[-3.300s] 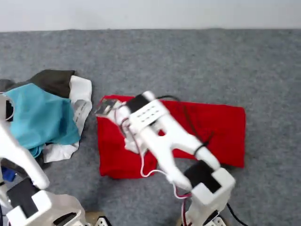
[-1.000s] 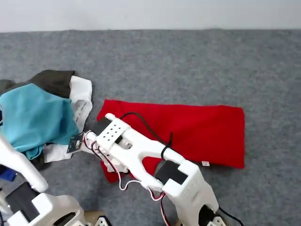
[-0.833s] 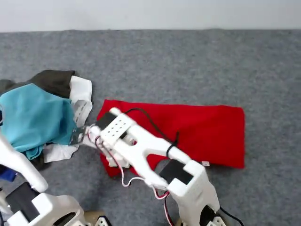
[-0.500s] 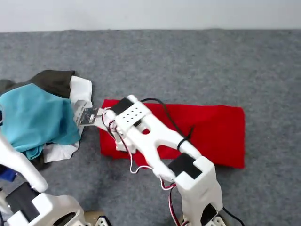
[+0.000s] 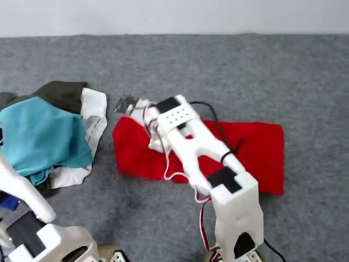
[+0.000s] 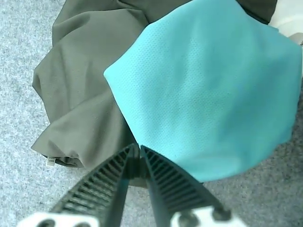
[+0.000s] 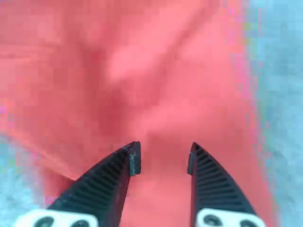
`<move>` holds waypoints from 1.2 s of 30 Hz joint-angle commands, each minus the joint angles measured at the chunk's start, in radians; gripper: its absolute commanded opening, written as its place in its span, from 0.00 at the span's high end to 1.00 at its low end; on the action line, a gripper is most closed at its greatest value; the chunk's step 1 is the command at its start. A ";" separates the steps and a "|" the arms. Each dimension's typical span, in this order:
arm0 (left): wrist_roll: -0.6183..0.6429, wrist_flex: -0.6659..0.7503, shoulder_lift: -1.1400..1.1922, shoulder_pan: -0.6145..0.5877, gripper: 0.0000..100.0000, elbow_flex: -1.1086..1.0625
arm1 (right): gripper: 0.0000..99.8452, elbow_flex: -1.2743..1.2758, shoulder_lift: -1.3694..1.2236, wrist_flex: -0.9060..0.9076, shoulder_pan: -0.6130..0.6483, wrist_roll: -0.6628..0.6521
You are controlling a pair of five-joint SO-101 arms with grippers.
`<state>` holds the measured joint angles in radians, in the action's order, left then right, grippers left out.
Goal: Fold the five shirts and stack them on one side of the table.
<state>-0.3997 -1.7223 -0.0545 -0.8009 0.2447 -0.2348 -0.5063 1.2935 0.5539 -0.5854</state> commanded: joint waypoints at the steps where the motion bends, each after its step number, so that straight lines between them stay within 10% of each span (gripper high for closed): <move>1: -0.003 0.020 -0.038 0.005 0.98 0.004 | 0.82 -0.213 -0.015 0.124 -0.030 0.064; 8: -0.003 0.017 -0.038 0.017 0.98 0.002 | 0.91 -0.508 -0.064 0.487 0.076 0.092; 19: 0.000 -0.032 -0.068 0.057 0.98 -0.087 | 0.99 -0.219 0.061 0.501 0.205 0.095; 36: 0.021 0.106 -0.479 0.150 0.98 -0.714 | 0.99 -0.034 0.038 0.358 -0.088 0.014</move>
<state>-0.3997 -1.6809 -0.4381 -0.6598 -0.3767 -0.2271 -0.5094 1.6280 0.4803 -0.5654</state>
